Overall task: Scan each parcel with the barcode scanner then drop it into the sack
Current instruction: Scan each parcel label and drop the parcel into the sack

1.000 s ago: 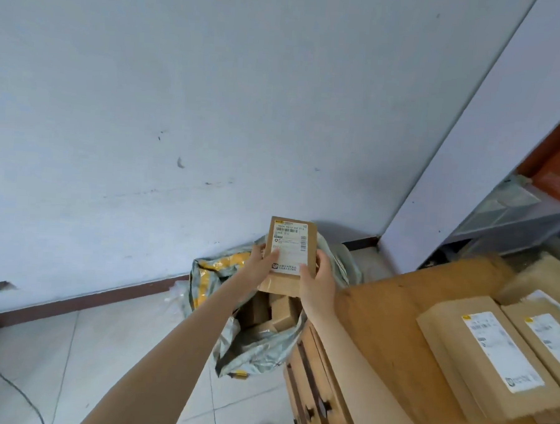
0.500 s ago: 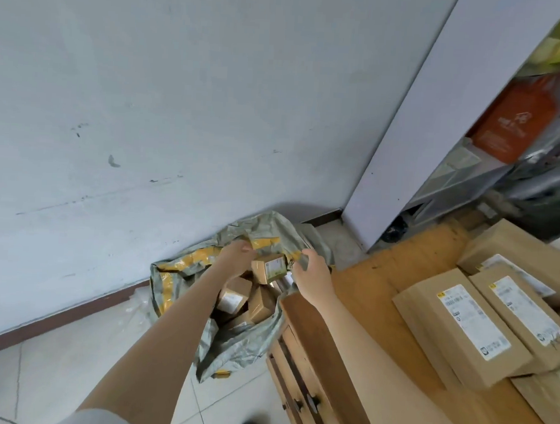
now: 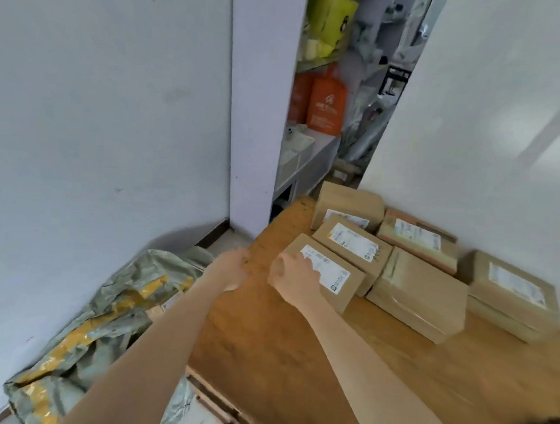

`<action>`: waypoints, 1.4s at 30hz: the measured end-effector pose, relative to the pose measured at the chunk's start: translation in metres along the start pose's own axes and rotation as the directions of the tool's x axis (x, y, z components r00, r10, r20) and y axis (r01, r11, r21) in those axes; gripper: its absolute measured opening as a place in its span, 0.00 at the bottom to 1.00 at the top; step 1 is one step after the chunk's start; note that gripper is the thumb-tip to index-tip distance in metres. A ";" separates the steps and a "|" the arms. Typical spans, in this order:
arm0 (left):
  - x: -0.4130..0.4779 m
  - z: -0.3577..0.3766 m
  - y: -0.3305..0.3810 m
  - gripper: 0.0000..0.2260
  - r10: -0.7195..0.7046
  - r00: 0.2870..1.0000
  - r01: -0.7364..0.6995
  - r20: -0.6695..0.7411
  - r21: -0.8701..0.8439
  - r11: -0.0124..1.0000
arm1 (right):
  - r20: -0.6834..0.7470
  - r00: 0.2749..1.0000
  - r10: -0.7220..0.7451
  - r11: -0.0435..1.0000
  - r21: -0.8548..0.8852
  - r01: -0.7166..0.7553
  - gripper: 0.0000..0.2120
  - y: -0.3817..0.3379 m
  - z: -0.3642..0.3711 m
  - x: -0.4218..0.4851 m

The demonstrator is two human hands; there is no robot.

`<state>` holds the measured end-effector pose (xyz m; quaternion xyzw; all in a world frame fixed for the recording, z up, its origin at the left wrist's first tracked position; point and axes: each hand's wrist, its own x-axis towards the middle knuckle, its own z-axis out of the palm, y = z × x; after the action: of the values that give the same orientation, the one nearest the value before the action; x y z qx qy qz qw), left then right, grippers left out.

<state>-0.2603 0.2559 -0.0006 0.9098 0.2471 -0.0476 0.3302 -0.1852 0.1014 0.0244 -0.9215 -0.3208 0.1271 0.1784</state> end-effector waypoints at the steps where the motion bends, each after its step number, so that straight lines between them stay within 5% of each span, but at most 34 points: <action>1: 0.005 0.008 0.014 0.19 0.038 0.999 -0.038 0.020 0.010 0.999 | -0.006 0.999 0.042 0.999 -0.010 -0.042 0.20 0.017 -0.007 -0.003; 8: 0.025 0.054 0.076 0.33 -0.078 0.991 0.064 0.107 0.122 0.990 | 0.006 0.957 0.288 0.957 0.009 -0.289 0.24 0.115 -0.028 -0.031; 19: 0.041 0.083 0.073 0.42 -0.239 0.971 0.228 -0.021 -0.229 0.946 | 0.177 0.944 0.278 0.853 0.407 -0.327 0.45 0.142 -0.008 -0.031; 28: 0.007 0.115 0.088 0.33 -0.227 0.966 0.255 0.124 -0.600 0.758 | -0.048 0.915 0.401 0.838 0.423 -0.345 0.45 0.154 0.015 -0.092; 34: -0.008 0.143 0.134 0.18 -0.215 0.931 0.363 0.294 -0.790 0.494 | -0.064 0.845 0.531 0.733 0.536 -0.420 0.45 0.183 0.013 -0.152; 38: -0.021 0.170 0.174 0.10 -0.135 0.936 0.351 0.324 -0.834 0.426 | -0.094 0.782 0.616 0.640 0.638 -0.428 0.46 0.208 0.014 -0.194; 42: -0.029 0.206 0.217 0.12 -0.020 0.934 0.330 0.358 -0.837 0.437 | -0.133 0.701 0.701 0.558 0.715 -0.423 0.47 0.237 0.007 -0.230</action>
<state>-0.1655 -0.0283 -0.0286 0.5545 0.2774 -0.0814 0.7804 -0.2339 -0.2165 -0.0520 -0.8617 0.1061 0.0859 0.4887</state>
